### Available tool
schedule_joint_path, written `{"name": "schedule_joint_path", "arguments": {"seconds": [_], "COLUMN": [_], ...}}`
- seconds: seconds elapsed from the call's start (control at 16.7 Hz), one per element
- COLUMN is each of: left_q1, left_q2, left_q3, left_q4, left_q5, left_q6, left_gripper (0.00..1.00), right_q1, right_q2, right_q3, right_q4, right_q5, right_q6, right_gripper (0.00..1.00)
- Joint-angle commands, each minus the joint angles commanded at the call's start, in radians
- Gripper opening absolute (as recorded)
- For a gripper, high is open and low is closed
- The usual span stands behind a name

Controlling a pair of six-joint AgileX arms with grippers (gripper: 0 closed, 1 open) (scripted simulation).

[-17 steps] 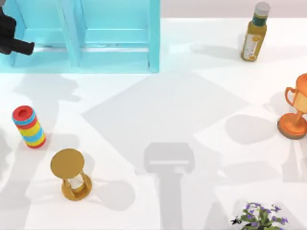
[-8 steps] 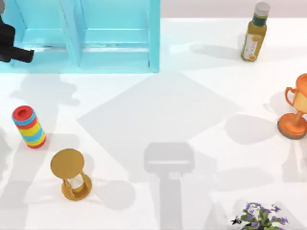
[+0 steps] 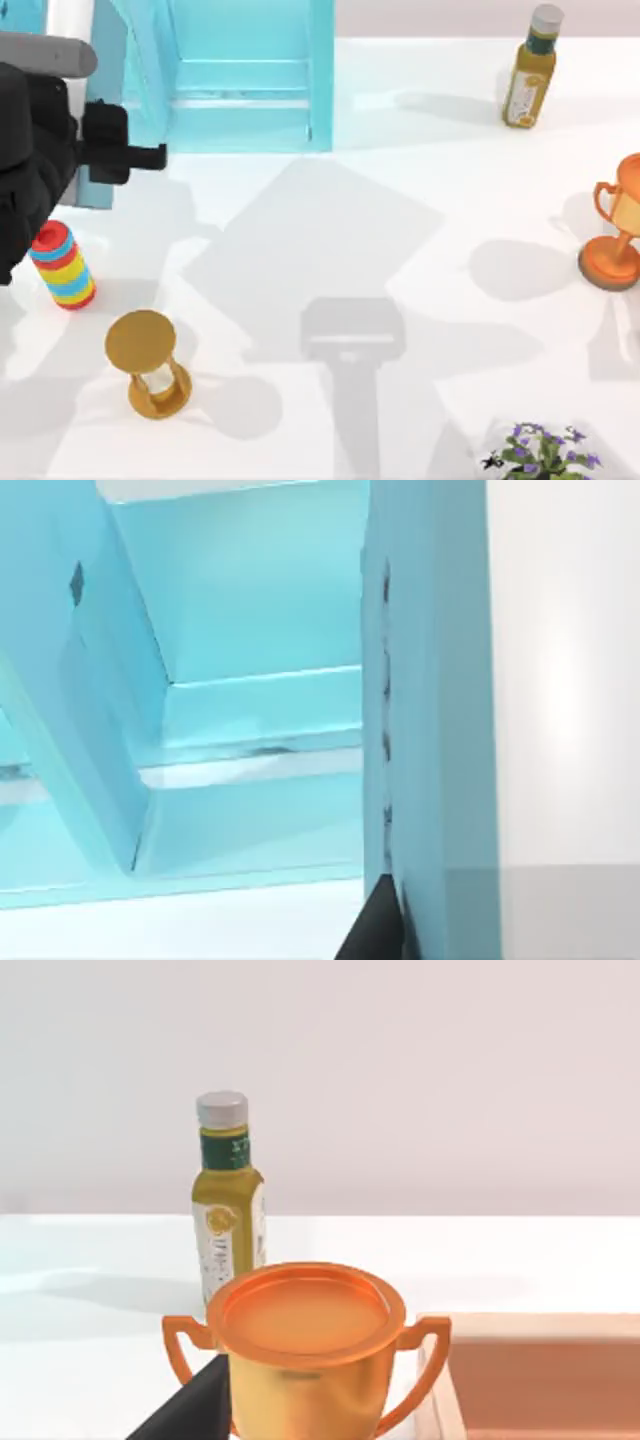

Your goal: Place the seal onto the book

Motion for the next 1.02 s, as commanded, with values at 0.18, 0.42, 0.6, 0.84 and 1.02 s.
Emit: {"name": "schedule_joint_path", "arguments": {"seconds": [0.18,0.42,0.6,0.84,1.02], "left_q1": [-0.107,-0.245,-0.343,-0.468,-0.556], "left_q2": [0.085,0.225,0.338,0.489,0.604], "left_q3": [0.028,0.098,0.17,0.28,0.368], "left_q4": [-0.072,-0.173,-0.242,-0.312,-0.351], "left_q5": [-0.073,-0.186,-0.28,-0.425,-0.544], "left_q6": [-0.244,-0.613,-0.903,-1.297,-1.584], "left_gripper": [0.0,0.0,0.0,0.0,0.0], "right_q1": [0.0,0.0,0.0,0.0,0.0], "right_q2": [0.0,0.0,0.0,0.0,0.0], "right_q3": [0.0,0.0,0.0,0.0,0.0], "right_q4": [0.0,0.0,0.0,0.0,0.0], "right_q5": [0.0,0.0,0.0,0.0,0.0], "right_q6": [0.0,0.0,0.0,0.0,0.0], "right_gripper": [1.0,1.0,1.0,1.0,1.0]}}
